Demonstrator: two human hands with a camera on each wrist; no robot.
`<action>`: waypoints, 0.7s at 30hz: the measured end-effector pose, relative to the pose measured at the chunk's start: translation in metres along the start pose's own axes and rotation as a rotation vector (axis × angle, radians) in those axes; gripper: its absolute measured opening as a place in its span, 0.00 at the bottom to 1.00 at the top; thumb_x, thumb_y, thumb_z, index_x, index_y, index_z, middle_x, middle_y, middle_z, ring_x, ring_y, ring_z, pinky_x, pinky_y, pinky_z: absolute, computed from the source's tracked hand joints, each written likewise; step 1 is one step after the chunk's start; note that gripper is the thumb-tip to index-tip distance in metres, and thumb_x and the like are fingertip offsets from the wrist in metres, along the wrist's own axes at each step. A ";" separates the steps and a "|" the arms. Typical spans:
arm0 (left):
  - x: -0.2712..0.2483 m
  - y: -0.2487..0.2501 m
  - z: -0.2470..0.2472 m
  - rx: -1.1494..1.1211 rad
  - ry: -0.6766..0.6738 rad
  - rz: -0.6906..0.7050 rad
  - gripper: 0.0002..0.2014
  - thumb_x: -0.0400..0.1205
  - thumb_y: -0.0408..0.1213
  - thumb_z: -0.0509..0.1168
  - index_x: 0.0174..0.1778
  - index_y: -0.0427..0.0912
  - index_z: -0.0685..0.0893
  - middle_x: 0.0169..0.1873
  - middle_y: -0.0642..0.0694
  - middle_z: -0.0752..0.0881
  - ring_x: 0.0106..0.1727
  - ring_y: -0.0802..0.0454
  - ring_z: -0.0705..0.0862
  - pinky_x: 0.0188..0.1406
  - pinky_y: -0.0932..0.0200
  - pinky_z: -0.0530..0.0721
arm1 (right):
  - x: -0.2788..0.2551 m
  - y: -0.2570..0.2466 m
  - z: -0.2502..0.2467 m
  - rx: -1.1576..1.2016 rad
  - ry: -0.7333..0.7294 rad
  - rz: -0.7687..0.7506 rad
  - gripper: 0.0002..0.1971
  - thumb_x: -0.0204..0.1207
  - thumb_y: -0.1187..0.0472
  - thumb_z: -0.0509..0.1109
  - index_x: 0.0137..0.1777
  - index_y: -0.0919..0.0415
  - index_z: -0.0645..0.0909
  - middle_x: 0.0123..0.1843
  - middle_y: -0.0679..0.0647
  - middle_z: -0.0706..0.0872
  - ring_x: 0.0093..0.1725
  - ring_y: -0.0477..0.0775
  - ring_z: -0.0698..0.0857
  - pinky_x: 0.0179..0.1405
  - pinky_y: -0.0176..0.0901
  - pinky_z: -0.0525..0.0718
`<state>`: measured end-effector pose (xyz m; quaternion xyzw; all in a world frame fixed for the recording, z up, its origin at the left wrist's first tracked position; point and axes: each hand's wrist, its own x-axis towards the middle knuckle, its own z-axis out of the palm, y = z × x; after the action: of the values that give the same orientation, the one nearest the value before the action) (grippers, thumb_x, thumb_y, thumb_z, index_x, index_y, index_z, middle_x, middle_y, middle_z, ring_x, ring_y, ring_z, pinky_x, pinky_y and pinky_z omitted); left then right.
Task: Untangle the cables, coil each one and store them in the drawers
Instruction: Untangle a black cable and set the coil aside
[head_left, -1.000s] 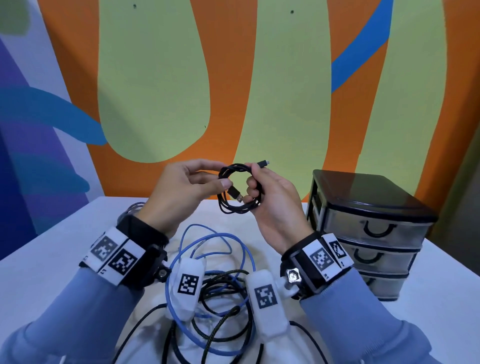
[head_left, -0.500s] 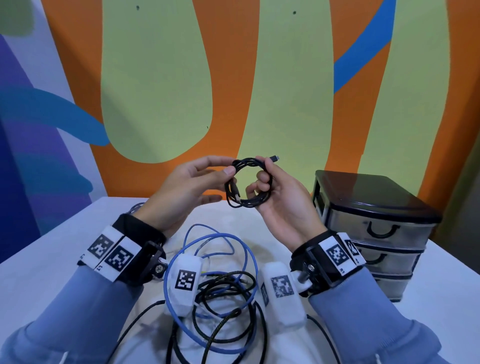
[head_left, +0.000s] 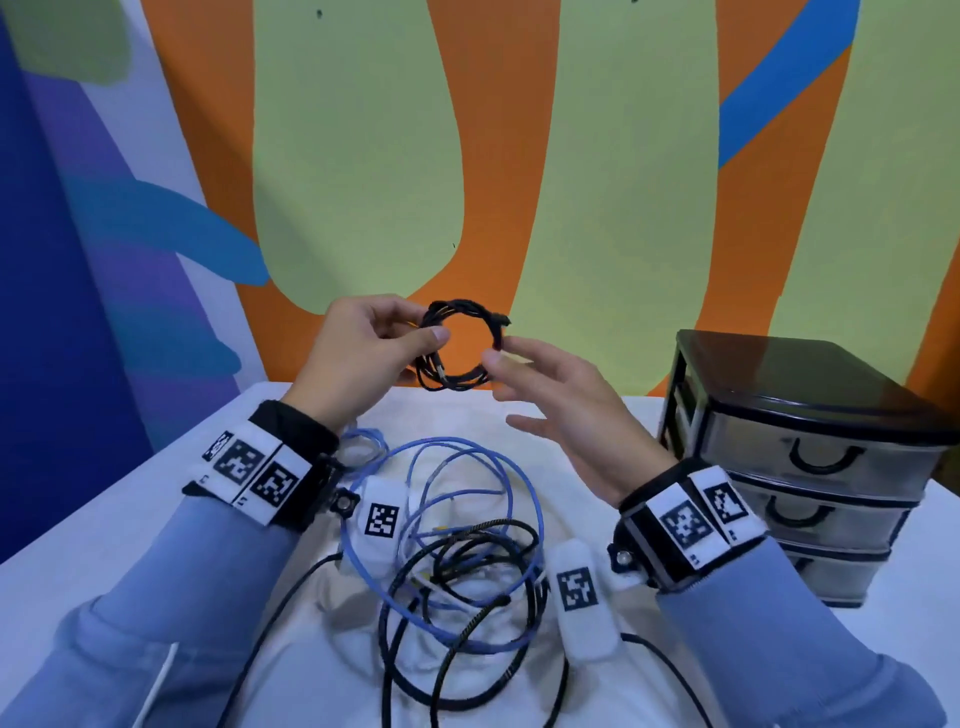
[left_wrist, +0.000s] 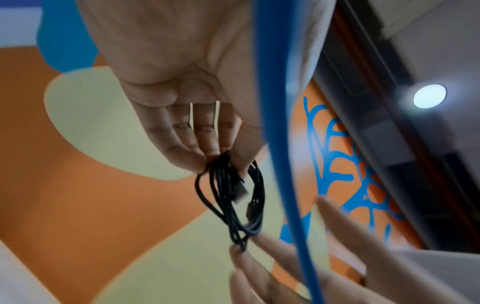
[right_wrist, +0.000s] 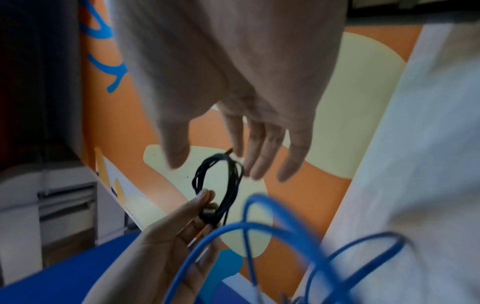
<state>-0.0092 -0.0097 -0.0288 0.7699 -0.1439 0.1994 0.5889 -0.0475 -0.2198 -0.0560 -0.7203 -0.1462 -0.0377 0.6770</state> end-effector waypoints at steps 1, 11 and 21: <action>0.003 -0.003 -0.007 0.026 0.014 -0.005 0.07 0.82 0.34 0.79 0.53 0.36 0.92 0.43 0.29 0.92 0.38 0.49 0.90 0.50 0.40 0.95 | -0.002 0.001 0.002 -0.075 -0.071 -0.005 0.32 0.73 0.40 0.81 0.78 0.39 0.79 0.63 0.50 0.91 0.62 0.44 0.88 0.65 0.49 0.84; 0.020 0.014 -0.071 0.174 0.106 -0.062 0.05 0.82 0.35 0.79 0.43 0.43 0.89 0.36 0.43 0.91 0.38 0.51 0.91 0.39 0.55 0.92 | 0.002 0.036 0.018 -0.585 -0.531 0.050 0.07 0.86 0.53 0.74 0.58 0.52 0.91 0.39 0.49 0.88 0.38 0.48 0.86 0.45 0.49 0.86; 0.028 -0.023 -0.104 0.224 0.306 -0.148 0.05 0.83 0.34 0.78 0.47 0.39 0.89 0.40 0.39 0.91 0.34 0.49 0.89 0.32 0.57 0.88 | 0.025 0.048 -0.021 -0.521 0.109 0.131 0.16 0.86 0.66 0.61 0.45 0.53 0.89 0.33 0.55 0.83 0.27 0.54 0.84 0.39 0.56 0.88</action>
<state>0.0112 0.0975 -0.0114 0.7998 0.0273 0.2851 0.5274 -0.0081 -0.2388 -0.0944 -0.8750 -0.0479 -0.0688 0.4767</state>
